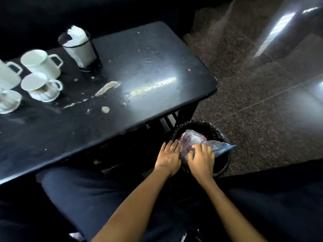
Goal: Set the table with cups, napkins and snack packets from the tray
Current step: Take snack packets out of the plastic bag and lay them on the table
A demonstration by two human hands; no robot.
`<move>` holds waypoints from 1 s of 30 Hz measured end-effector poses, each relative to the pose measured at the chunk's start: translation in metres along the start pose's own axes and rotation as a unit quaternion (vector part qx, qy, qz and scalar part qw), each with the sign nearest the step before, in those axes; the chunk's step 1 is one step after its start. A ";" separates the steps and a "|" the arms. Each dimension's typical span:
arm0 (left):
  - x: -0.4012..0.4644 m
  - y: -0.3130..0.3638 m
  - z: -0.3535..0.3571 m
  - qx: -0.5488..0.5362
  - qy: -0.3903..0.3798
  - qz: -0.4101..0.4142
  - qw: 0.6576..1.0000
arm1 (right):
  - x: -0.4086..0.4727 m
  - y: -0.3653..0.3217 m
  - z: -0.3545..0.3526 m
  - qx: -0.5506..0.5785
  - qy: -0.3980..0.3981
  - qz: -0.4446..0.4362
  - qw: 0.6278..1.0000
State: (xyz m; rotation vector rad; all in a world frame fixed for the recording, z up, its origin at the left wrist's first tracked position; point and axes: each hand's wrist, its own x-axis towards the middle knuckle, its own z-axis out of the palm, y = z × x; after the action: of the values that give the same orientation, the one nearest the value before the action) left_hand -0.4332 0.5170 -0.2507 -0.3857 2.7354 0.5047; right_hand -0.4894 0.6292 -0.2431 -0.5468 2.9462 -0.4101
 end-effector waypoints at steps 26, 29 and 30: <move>-0.237 -0.162 -0.131 -0.058 0.487 -0.155 0.858 | -0.096 -0.295 -0.060 0.211 0.088 -0.499 0.836; -0.273 -0.194 -0.149 -0.033 0.510 -0.198 0.836 | -0.113 -0.345 -0.067 0.232 0.067 -0.558 0.794; -0.286 -0.205 -0.154 -0.027 0.517 -0.215 0.828 | -0.121 -0.362 -0.071 0.234 0.058 -0.577 0.780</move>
State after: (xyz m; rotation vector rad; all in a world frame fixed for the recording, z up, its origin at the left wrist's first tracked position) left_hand -0.1500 0.3305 -0.0703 -1.6691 3.4076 0.2677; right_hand -0.2675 0.3654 -0.0647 -2.2023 2.0284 -1.2229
